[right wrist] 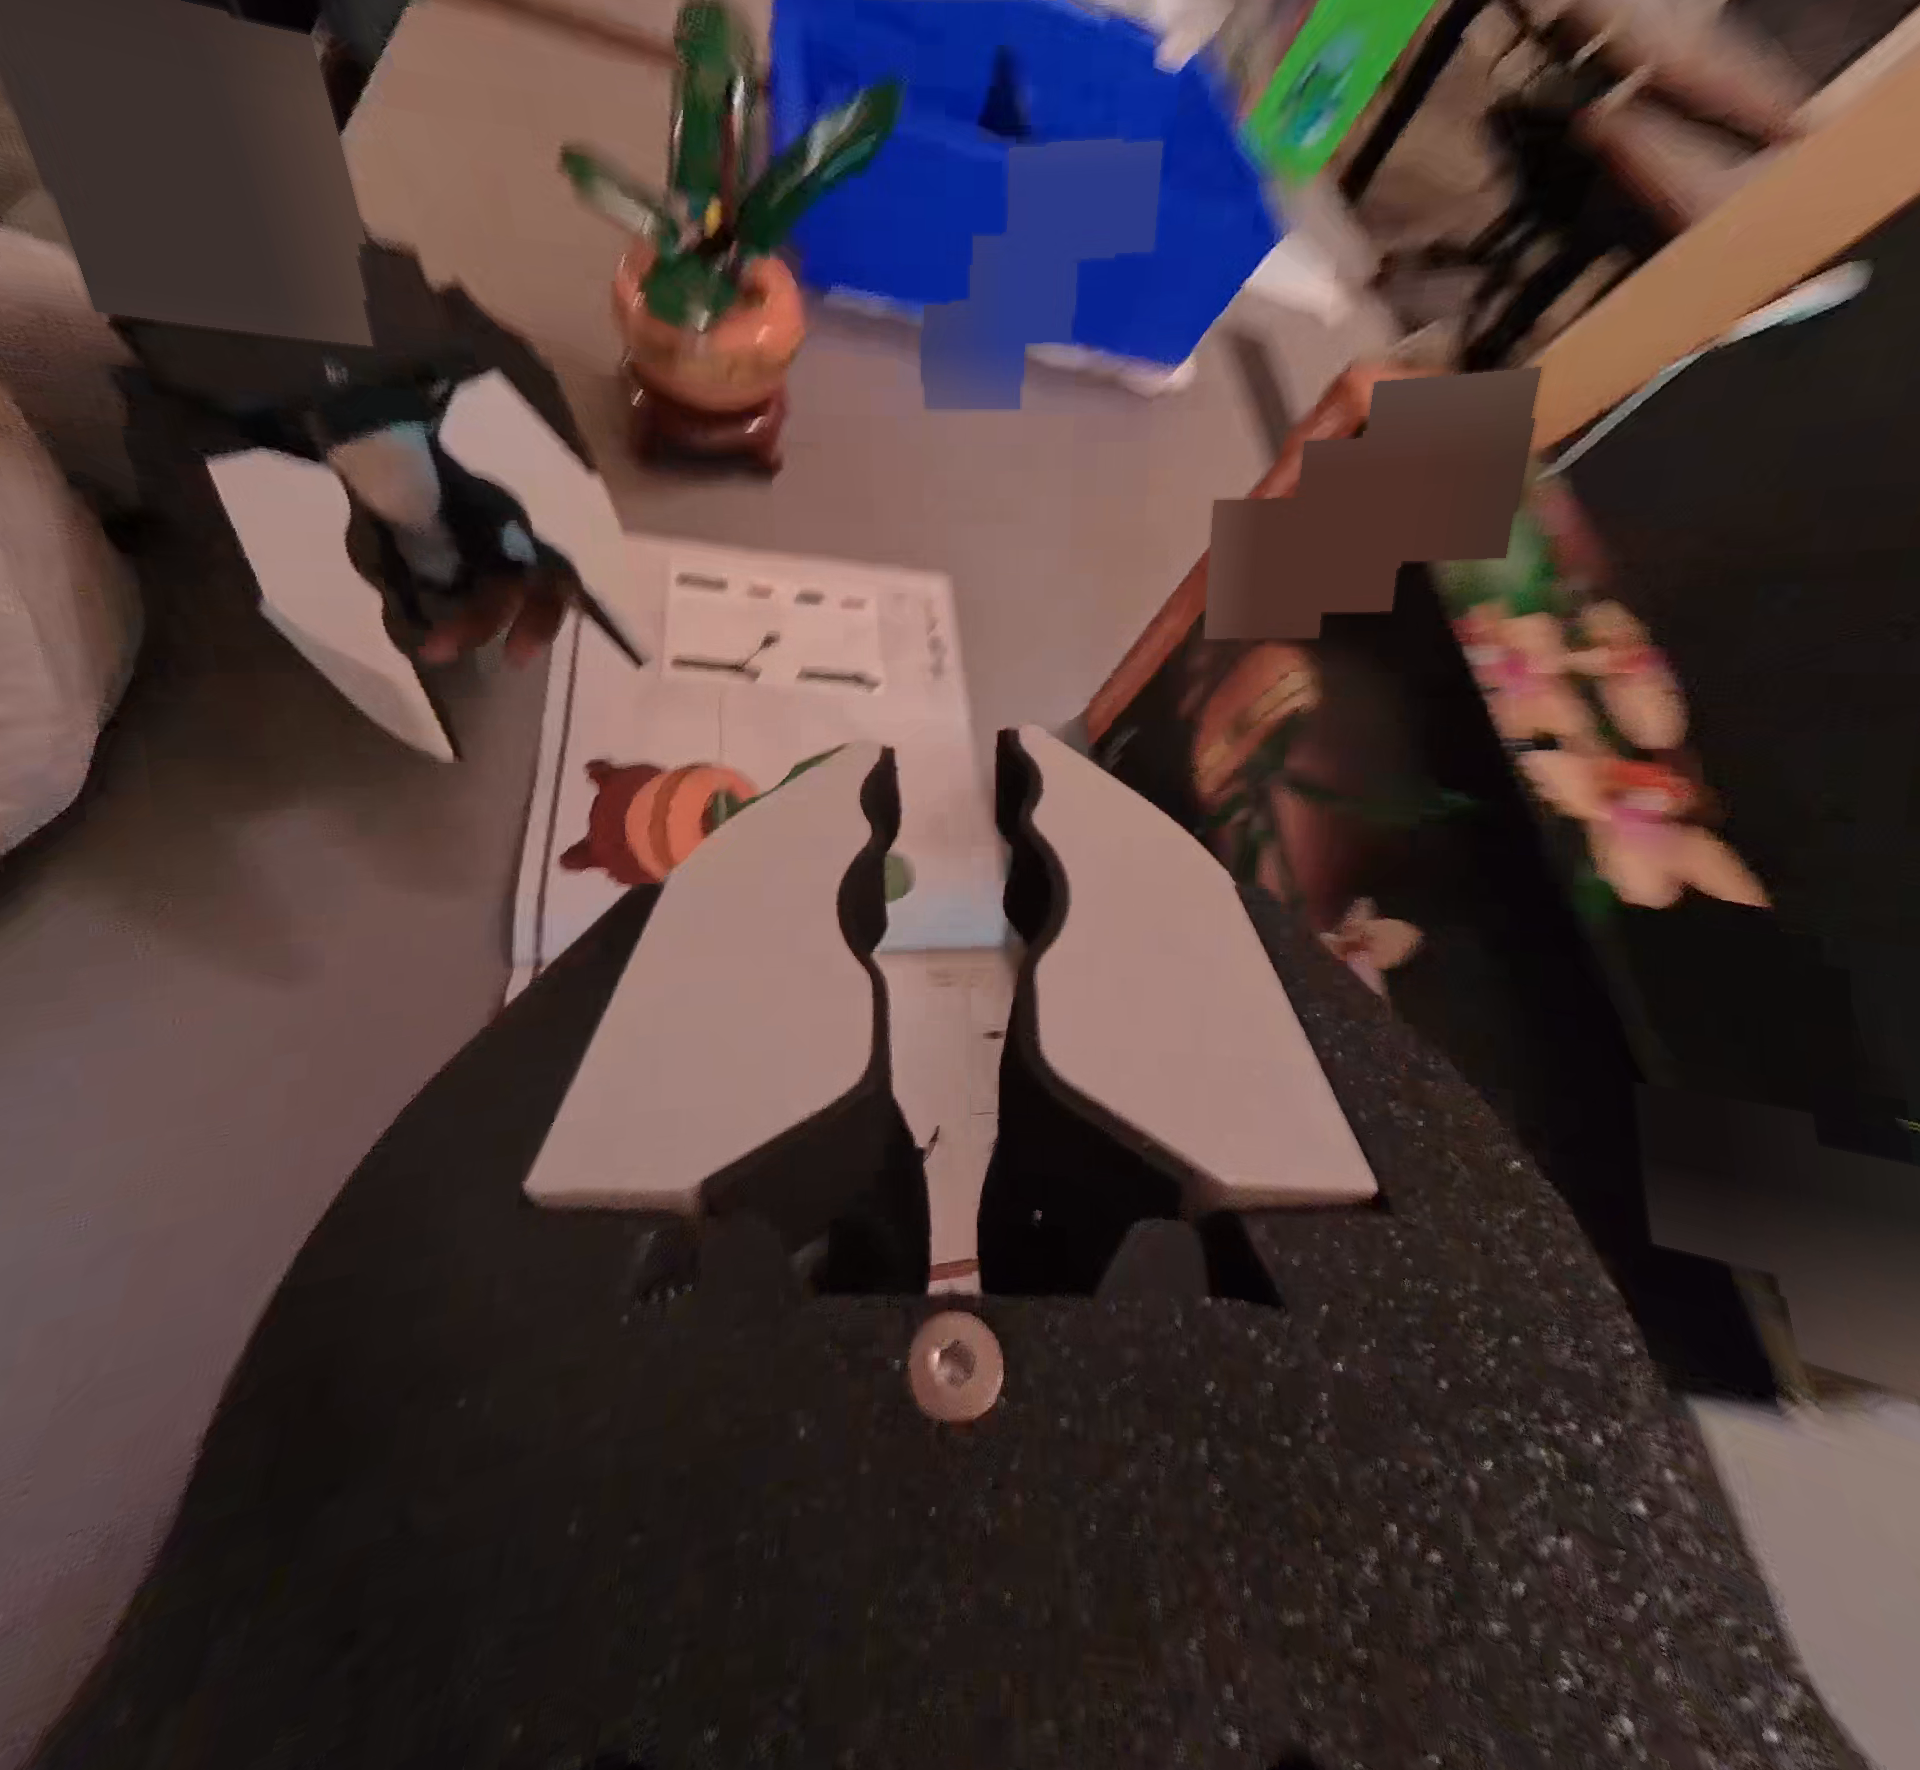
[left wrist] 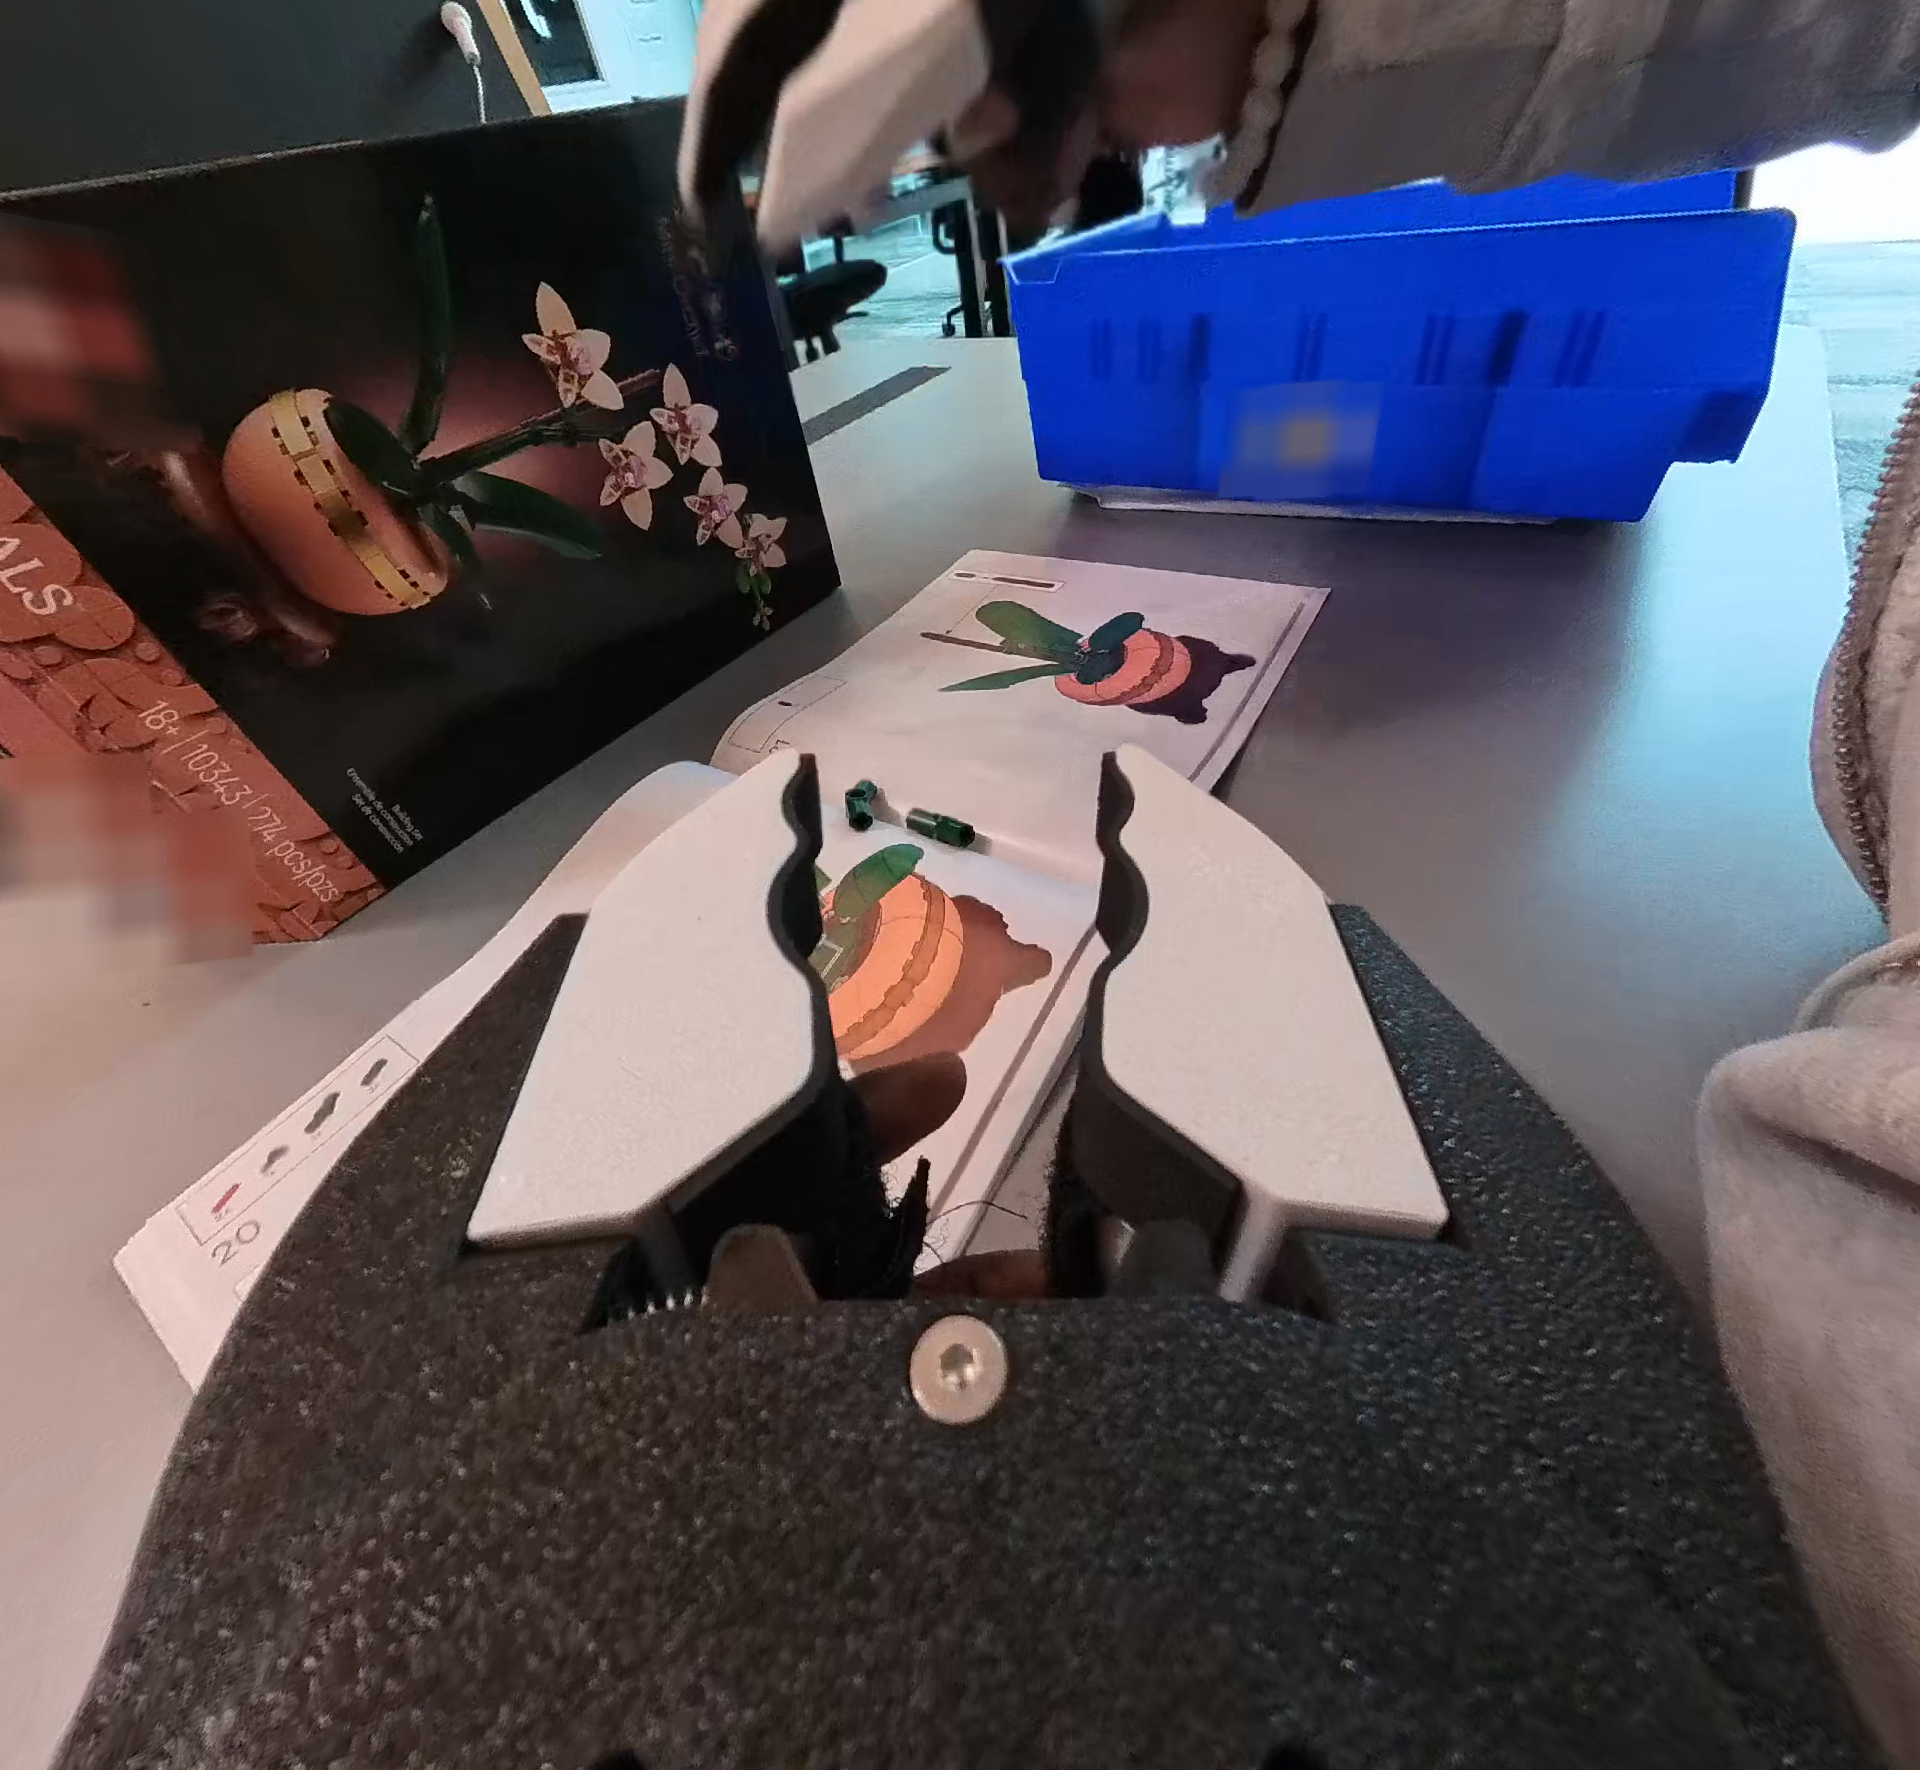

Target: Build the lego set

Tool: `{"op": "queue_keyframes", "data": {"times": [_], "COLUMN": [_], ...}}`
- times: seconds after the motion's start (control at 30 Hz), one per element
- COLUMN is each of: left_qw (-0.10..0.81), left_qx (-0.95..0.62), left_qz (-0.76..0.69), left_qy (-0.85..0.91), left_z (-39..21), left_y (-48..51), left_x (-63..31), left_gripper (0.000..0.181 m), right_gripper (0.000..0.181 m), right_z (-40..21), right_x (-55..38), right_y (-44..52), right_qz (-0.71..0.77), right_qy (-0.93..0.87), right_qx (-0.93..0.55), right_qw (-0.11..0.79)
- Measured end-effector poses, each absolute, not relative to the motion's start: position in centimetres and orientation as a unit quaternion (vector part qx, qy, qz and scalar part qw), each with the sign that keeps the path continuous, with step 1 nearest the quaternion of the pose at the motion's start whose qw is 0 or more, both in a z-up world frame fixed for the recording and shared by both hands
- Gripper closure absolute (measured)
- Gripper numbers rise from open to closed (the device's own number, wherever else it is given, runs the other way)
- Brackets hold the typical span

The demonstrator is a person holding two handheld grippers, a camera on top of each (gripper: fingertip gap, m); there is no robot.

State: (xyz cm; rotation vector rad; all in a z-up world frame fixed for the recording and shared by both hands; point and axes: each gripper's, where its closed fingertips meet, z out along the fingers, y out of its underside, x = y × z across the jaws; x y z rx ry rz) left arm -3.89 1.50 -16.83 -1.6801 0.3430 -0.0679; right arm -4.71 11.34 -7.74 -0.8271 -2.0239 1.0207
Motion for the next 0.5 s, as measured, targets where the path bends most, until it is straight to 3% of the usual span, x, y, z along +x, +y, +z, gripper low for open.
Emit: {"op": "queue_keyframes", "data": {"times": [0.2,0.43,0.5], "left_qw": [0.655,0.655,0.657], "left_qx": [-0.737,-0.736,-0.734], "left_qz": [-0.030,-0.029,-0.036], "left_qy": [0.163,0.167,0.166], "left_z": [-16.5,-16.5,-16.6], "left_y": [1.9,2.4,2.5], "left_x": [-3.3,-2.5,-2.4], "left_gripper": [0.131,0.130,0.130], "right_gripper": [0.118,0.121,0.111], "right_z": [-1.0,3.8,3.7], "right_x": [1.6,9.6,11.0], "right_y": [15.4,18.3,18.5], "right_qz": [0.413,0.451,0.432], "right_qy": [-0.661,-0.507,-0.495], "right_qx": [-0.350,-0.379,-0.384], "right_qw": [0.520,0.629,0.649]}}
